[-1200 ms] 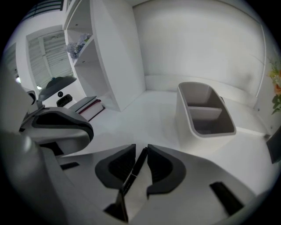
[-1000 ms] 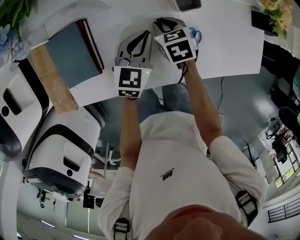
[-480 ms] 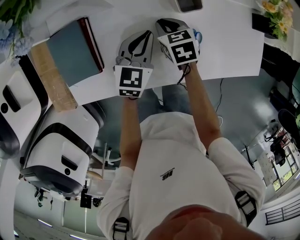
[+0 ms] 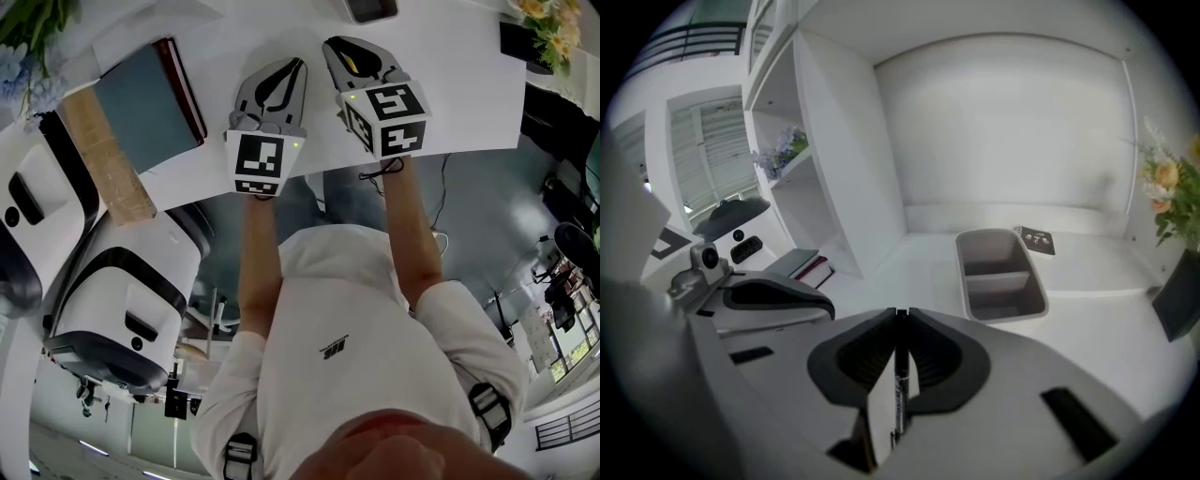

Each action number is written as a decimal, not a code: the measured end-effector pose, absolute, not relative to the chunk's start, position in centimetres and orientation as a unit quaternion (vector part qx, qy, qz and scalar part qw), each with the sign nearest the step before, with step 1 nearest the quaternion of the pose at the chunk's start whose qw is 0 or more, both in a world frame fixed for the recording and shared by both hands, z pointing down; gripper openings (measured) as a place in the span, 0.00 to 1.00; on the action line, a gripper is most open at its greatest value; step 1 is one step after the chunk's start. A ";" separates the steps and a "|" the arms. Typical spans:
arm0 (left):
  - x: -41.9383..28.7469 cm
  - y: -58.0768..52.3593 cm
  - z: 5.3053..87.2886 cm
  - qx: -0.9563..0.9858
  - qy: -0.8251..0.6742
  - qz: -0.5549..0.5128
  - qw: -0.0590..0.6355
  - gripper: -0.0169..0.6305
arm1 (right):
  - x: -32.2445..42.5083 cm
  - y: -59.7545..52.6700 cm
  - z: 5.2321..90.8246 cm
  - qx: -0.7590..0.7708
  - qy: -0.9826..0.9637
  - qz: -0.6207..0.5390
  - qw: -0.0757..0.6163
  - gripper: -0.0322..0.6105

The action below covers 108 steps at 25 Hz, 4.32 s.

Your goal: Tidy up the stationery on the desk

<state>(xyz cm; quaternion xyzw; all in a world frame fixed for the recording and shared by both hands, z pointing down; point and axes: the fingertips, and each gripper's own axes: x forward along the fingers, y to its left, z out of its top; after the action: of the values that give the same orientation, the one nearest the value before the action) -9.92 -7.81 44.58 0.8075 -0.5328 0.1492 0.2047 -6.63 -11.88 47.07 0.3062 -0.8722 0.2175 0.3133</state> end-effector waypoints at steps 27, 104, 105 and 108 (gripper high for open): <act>-6.6 -12.7 38.3 0.842 -0.502 0.121 0.155 0.03 | -1.8 -17.8 34.1 0.381 -0.896 0.162 0.160 0.09; -4.4 -9.6 46.5 0.829 -0.493 0.150 0.215 0.03 | -1.4 -10.5 53.5 0.302 -0.841 0.246 0.377 0.24; -4.5 -9.6 46.6 0.829 -0.494 0.150 0.216 0.03 | -1.4 -10.5 53.7 0.300 -0.838 0.247 0.382 0.24; -4.6 -9.6 46.7 0.827 -0.496 0.150 0.217 0.03 | -1.5 -10.2 54.6 0.296 -0.829 0.254 0.400 0.24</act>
<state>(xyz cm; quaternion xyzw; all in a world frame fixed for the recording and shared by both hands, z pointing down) -4.64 -9.58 46.67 0.8275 -0.4957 0.1504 0.2166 -1.50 -10.21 54.57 0.2958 -0.8293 0.2545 0.4000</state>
